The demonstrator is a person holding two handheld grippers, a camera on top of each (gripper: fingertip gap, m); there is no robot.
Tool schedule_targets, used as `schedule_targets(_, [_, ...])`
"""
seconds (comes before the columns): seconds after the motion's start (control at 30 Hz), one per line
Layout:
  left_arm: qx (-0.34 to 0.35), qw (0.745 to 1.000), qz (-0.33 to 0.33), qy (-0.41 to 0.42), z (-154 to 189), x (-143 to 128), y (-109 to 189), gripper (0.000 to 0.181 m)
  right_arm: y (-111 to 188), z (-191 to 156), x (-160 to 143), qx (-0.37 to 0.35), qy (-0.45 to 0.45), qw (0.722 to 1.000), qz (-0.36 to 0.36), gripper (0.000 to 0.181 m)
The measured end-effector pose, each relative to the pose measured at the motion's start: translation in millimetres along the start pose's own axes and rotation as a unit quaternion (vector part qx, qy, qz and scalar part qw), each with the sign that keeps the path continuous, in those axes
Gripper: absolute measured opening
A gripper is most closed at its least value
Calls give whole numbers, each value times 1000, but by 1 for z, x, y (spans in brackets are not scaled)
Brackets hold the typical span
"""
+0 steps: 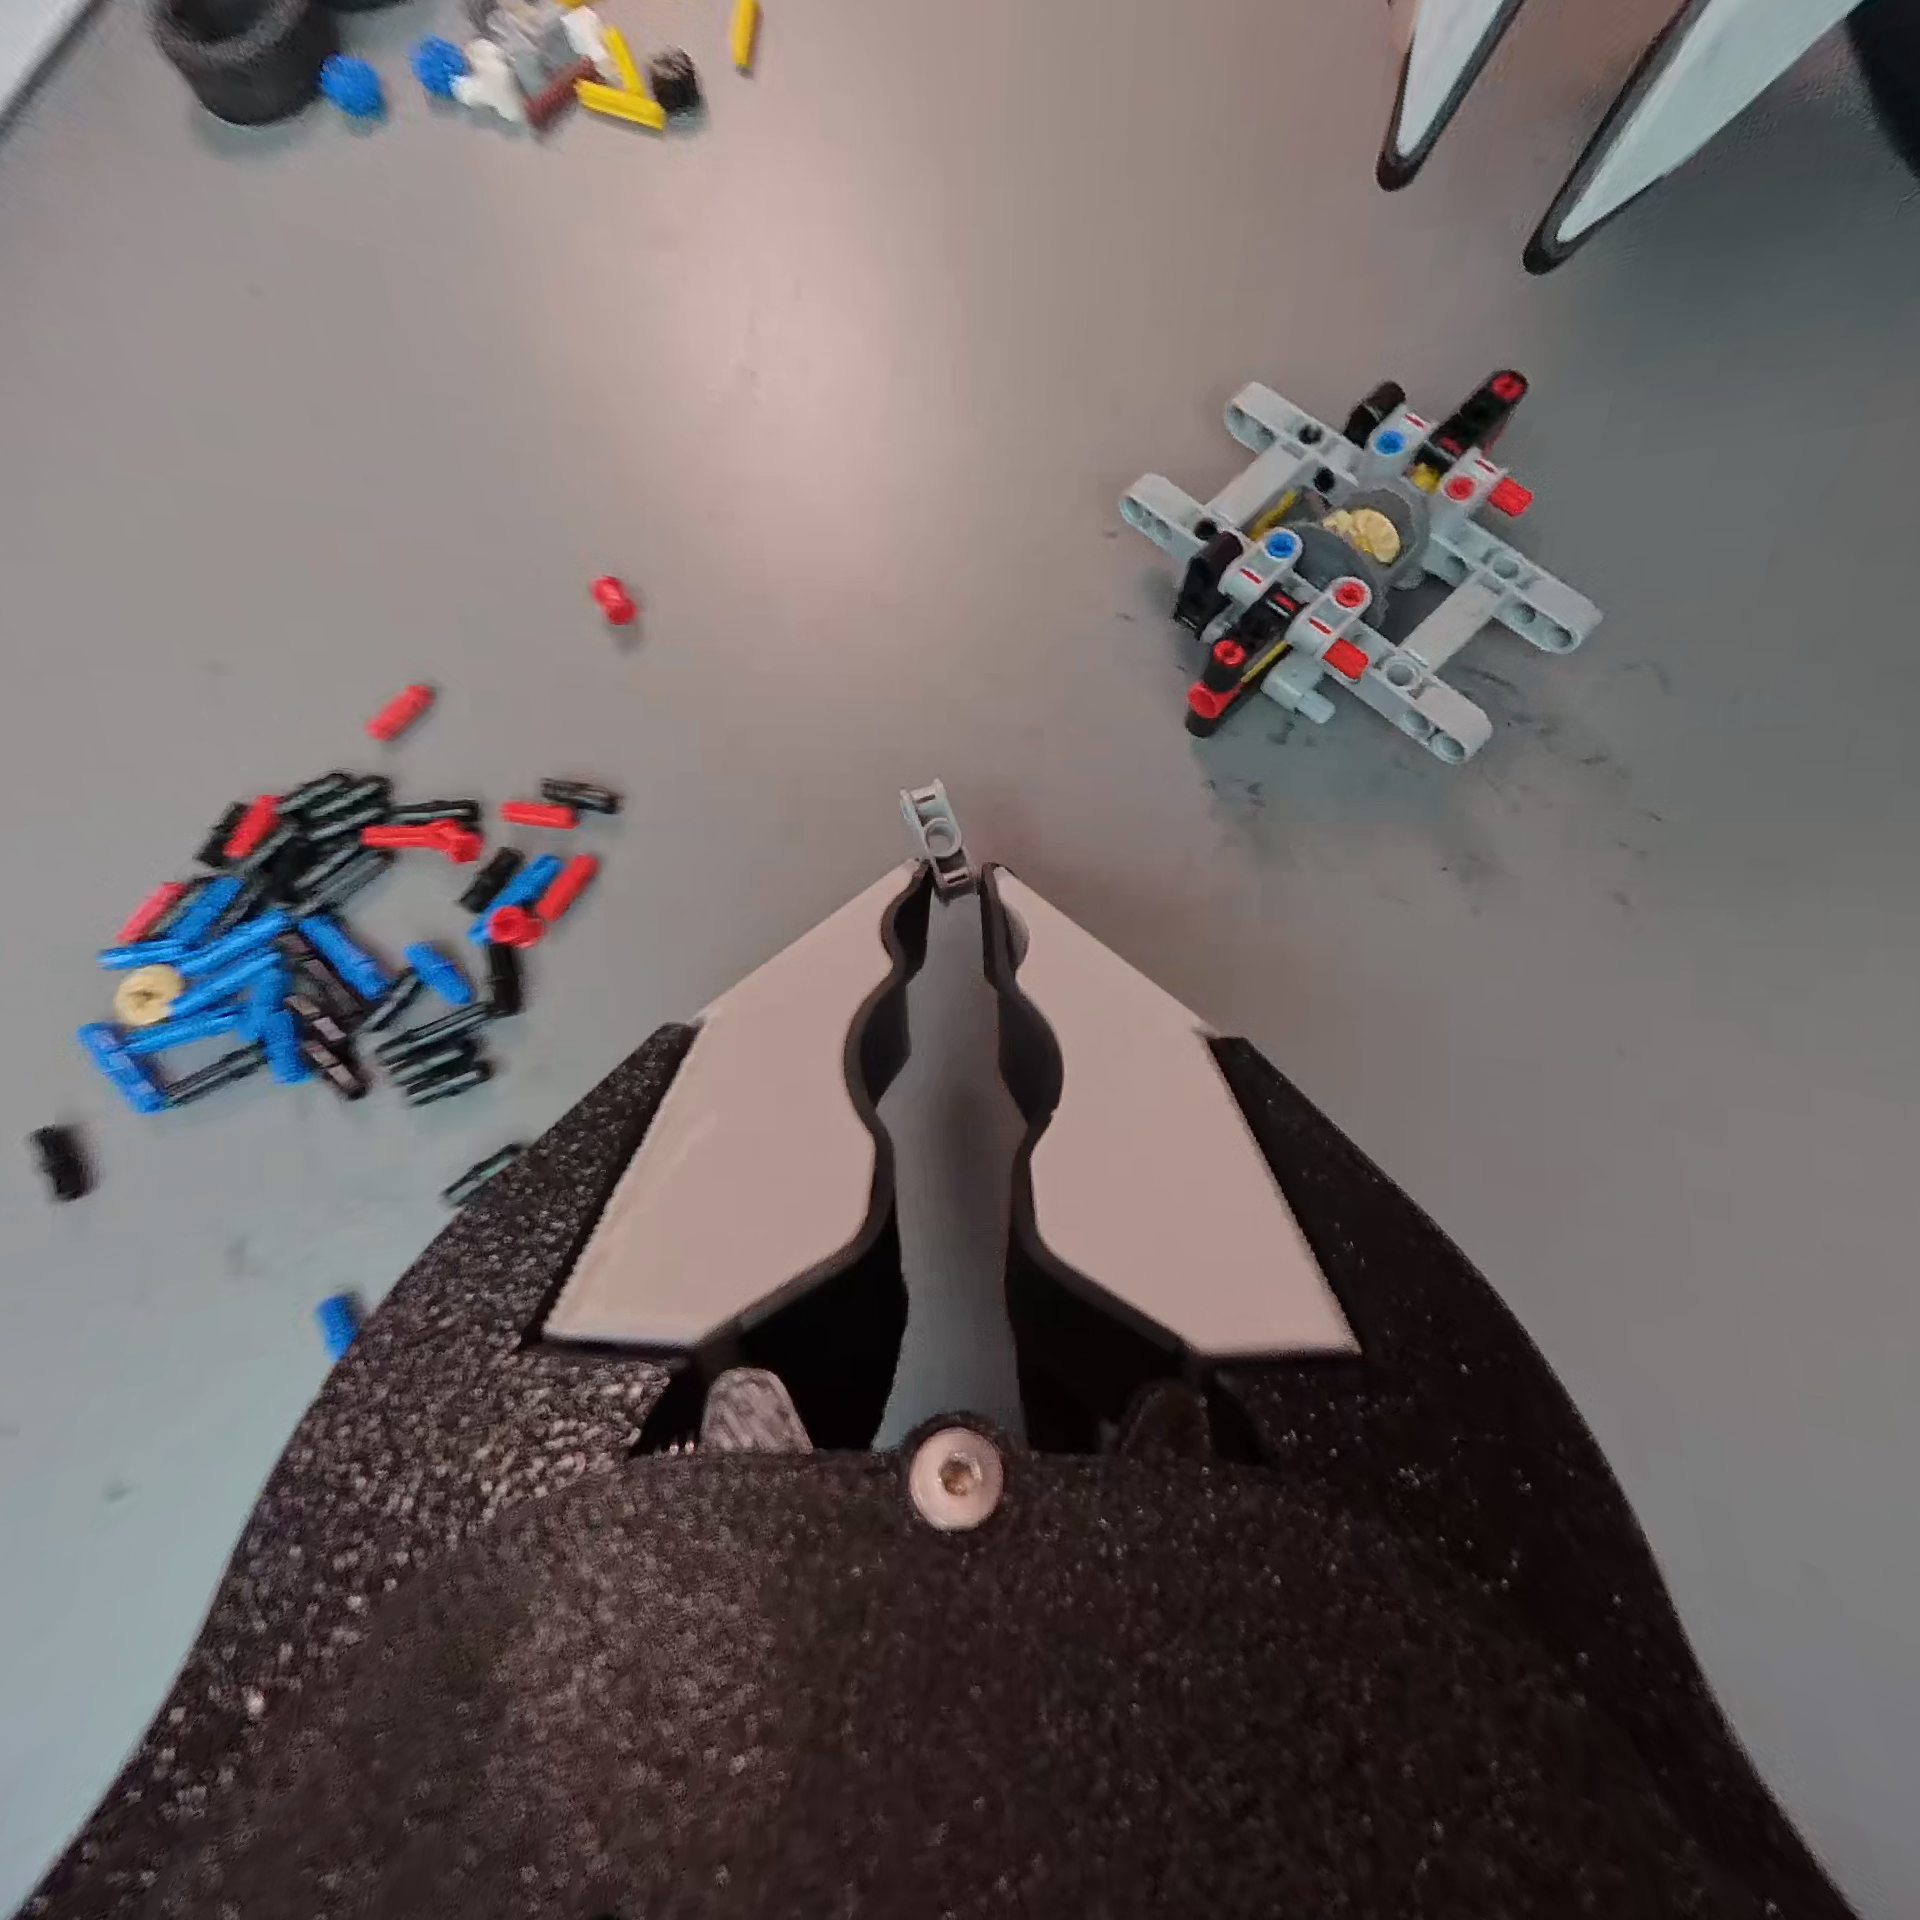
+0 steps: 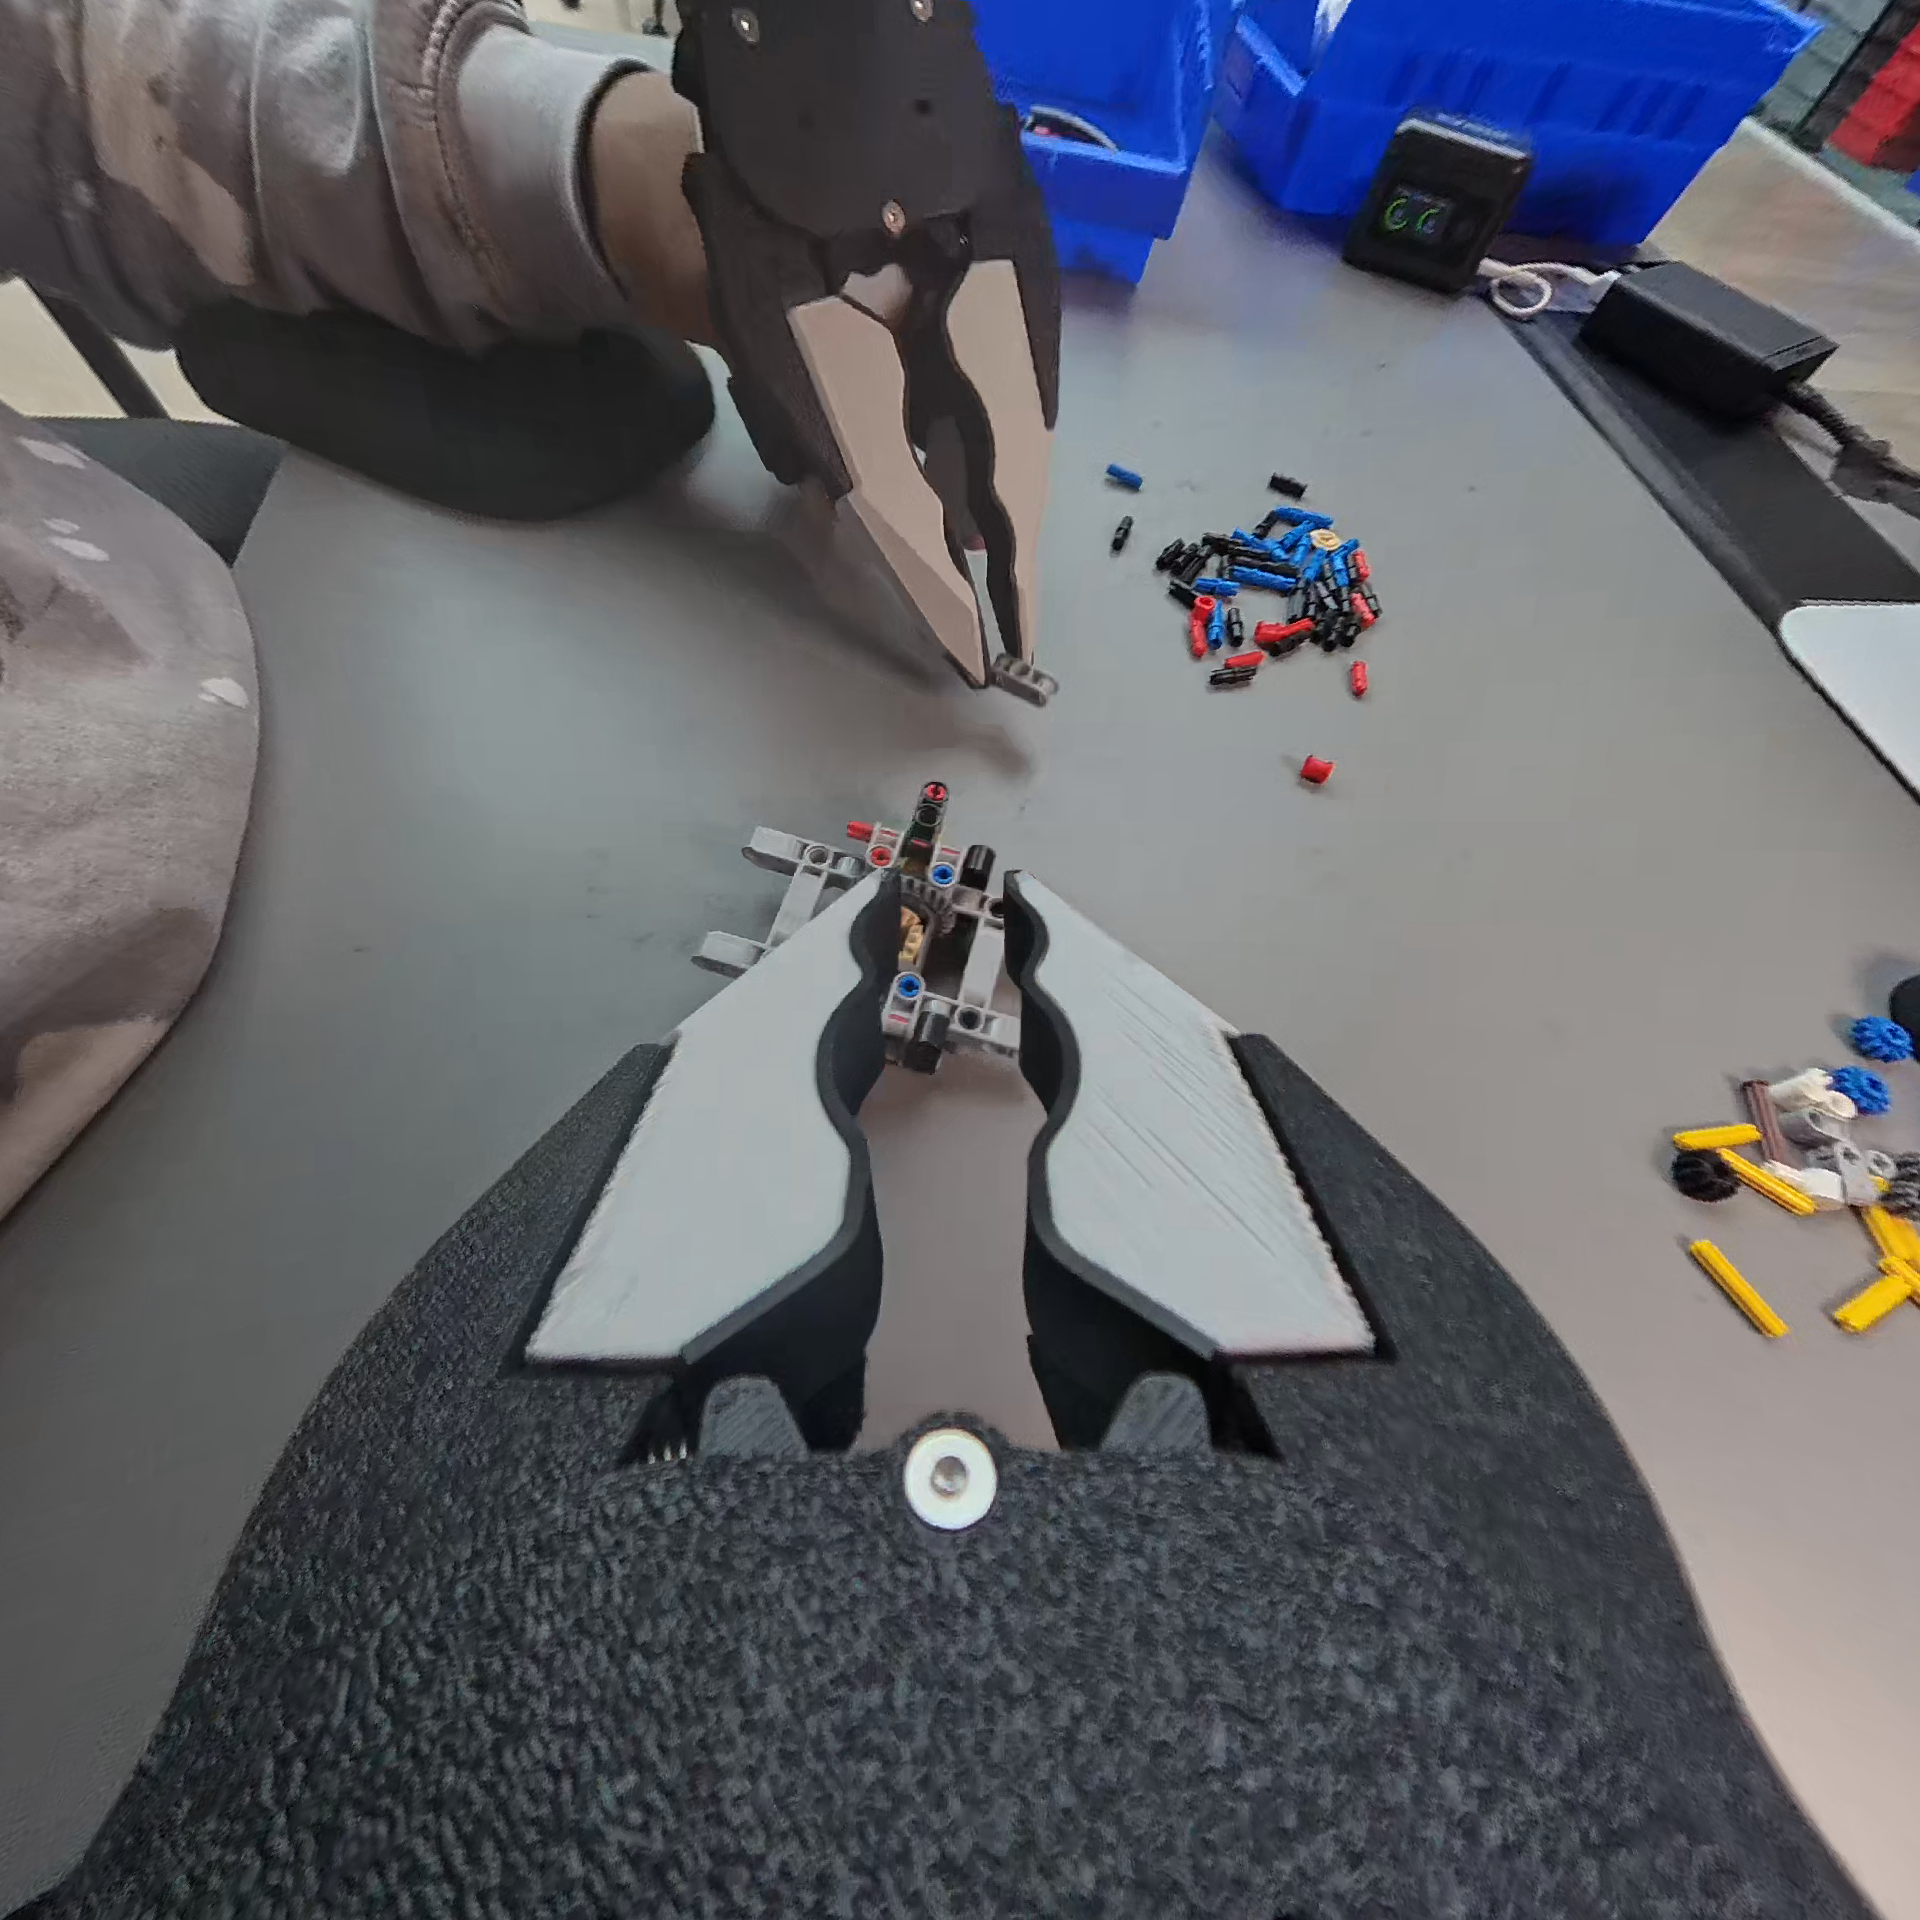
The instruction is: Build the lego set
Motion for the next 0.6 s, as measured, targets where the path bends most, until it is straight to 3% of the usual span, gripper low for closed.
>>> schedule_targets(0.03, [29, 999, 17, 8, -11, 2, 12, 9, 3, 3, 1, -13, 0, 1000, 8, 18])
schedule_targets(0.13, [209, 976, 47, 44, -65, -1, 73, 9, 12, 9, 1, -32, -10, 999, 13, 18])
schedule_targets(0.2, [356, 932, 15, 64, -103, -19, 123, 10, 15, 13, -1, -42, -15, 999, 3, 19])
schedule_targets(0.3, [491, 860, -74, 115, -140, -59, 177, 10, 13, 14, -5, -43, -21, 999, -12, 20])
schedule_targets(0.43, [550, 809, -115, 172, -163, -94, 210, 9, 7, 12, -8, -34, -25, 999, -28, 20])
schedule_targets(0.53, [557, 802, -123, 175, -167, -100, 212, 25, 4, 10, -10, -22, -30, 999, -36, 20])
schedule_targets(0.6, [547, 817, -83, 163, -165, -91, 207, 38, 1, 8, -11, -14, -33, 998, -43, 21])
Point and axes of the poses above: each gripper's, where its closed fingertips meet, y back along the fingers, x out of its top, z = x × y across the jaws, the point moved 9 cm from there along y, back along the fingers, and after that the axes turned 5 degrees about x, right-handed, at the moved point
